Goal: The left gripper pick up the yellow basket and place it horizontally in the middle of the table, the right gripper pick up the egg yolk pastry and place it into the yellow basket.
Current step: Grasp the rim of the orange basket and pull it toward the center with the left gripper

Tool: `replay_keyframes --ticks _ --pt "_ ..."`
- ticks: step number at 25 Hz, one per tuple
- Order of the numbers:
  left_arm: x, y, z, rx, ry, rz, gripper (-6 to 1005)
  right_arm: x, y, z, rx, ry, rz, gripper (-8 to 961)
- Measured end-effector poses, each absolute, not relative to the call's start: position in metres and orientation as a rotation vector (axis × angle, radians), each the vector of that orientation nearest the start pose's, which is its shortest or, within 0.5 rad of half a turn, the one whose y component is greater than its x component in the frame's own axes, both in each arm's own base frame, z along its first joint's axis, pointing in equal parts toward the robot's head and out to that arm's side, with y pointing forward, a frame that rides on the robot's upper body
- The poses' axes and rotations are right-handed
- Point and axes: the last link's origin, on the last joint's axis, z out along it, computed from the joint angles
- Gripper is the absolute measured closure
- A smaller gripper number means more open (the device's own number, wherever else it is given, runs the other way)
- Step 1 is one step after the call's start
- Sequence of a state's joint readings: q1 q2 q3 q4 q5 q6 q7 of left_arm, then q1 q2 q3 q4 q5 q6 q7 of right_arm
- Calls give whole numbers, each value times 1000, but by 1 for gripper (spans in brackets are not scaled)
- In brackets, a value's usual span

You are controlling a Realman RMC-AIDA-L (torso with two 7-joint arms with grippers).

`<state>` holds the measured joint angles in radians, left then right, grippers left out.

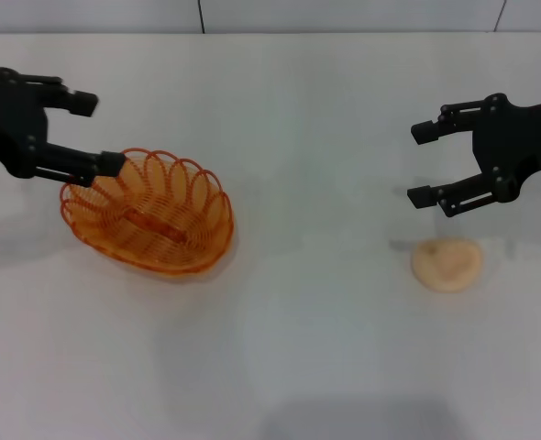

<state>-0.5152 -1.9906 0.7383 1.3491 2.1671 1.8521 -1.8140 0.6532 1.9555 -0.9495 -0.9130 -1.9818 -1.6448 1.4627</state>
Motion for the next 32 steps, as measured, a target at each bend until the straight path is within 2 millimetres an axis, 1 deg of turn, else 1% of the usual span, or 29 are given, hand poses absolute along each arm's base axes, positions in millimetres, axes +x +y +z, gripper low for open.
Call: replay_keyframes --ticks 1,2,5,9,14,16,20,25,32 --pt "-214 334 120 -2783 -445 -194 136 194 370 49 -2950 80 383 112" --pt "-214 331 125 -2740 -553 -181 136 194 370 48 -2949 80 382 112" --pt "-220 334 129 -2682 -676 -159 137 194 371 48 -2947 75 380 112" --pt "-233 343 136 -2541 -913 -119 138 194 372 47 -2942 66 369 112" --pt "-247 351 144 -2408 -1072 -6 142 195 372 46 -2938 60 366 111" --pt "-252 354 145 -2386 -1108 36 144 194 372 46 -2939 60 368 112" --pt "-264 367 137 -2378 -1184 122 149 194 372 44 -2942 58 371 112" --pt "-277 384 119 -2394 -1231 194 154 192 371 41 -2948 39 378 111" --pt "-285 391 103 -2394 -1233 215 163 188 371 33 -2960 16 378 111"
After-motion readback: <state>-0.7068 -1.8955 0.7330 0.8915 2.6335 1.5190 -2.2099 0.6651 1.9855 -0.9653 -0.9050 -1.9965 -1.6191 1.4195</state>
